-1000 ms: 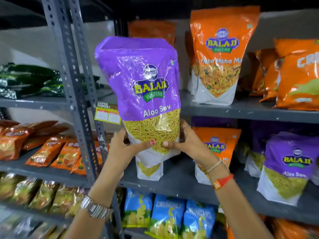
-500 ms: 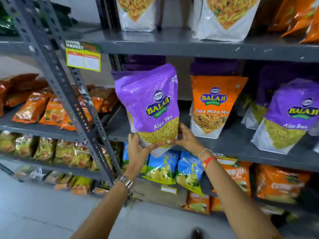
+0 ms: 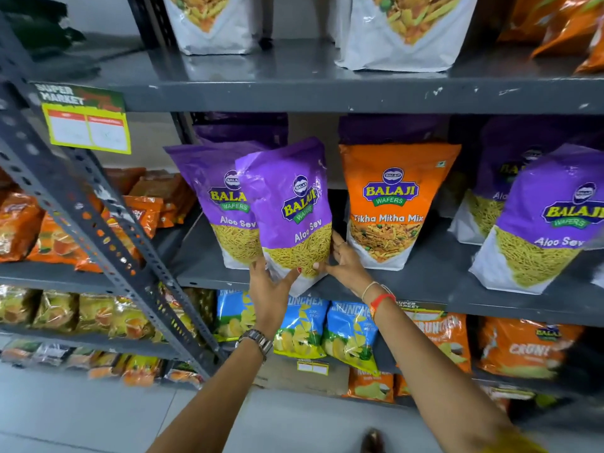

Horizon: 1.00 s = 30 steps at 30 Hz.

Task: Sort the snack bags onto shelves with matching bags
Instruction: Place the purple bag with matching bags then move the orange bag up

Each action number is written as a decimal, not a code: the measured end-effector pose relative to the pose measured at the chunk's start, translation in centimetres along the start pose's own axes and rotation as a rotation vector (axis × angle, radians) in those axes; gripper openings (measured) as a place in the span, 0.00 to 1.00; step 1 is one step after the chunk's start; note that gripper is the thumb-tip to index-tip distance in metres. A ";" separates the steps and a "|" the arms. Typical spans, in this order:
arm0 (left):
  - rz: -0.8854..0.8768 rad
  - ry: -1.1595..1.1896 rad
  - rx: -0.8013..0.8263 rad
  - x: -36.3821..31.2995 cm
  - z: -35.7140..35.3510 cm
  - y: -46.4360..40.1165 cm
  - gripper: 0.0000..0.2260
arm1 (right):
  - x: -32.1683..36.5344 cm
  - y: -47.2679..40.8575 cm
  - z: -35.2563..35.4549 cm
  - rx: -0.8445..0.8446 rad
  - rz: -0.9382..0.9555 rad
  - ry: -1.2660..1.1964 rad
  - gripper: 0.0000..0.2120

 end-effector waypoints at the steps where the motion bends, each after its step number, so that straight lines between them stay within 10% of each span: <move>1: -0.011 0.028 0.001 -0.1 -0.2 0.1 0.29 | -0.1 -0.1 -0.1 -0.001 0.011 -0.001 0.39; 5: -0.041 0.132 -0.070 -0.8 -0.4 1.4 0.30 | -0.5 0.4 0.2 -0.110 0.012 -0.018 0.38; 10: -0.232 -0.216 -0.286 -2.9 -1.1 3.7 0.27 | 0.7 5.3 5.5 -0.684 0.185 -0.020 0.17; 14: -0.592 -0.115 0.055 -7.4 -6.0 4.3 0.15 | 0.2 8.0 11.5 -1.004 0.213 -0.019 0.22; 20: -0.140 0.242 0.467 -7.2 -13.9 2.6 0.36 | -1.3 4.3 15.7 -0.704 0.045 0.135 0.49; 25: 0.171 0.305 0.473 -4.9 -17.0 0.3 0.37 | -2.2 2.7 15.8 -0.481 -0.015 -0.017 0.46; 30: 0.120 0.387 0.521 -5.2 -17.8 -1.8 0.23 | -2.8 2.6 15.9 -0.441 -0.075 0.026 0.39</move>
Point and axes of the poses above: each hand's wrist, its own y-axis away from the middle knuckle, its own z-axis out of the back of the hand, x = y × z, the point moved 7 cm from there along -y, towards the middle knuckle, and after that the axes turned 3 degrees about -y, right-handed, at the moved point
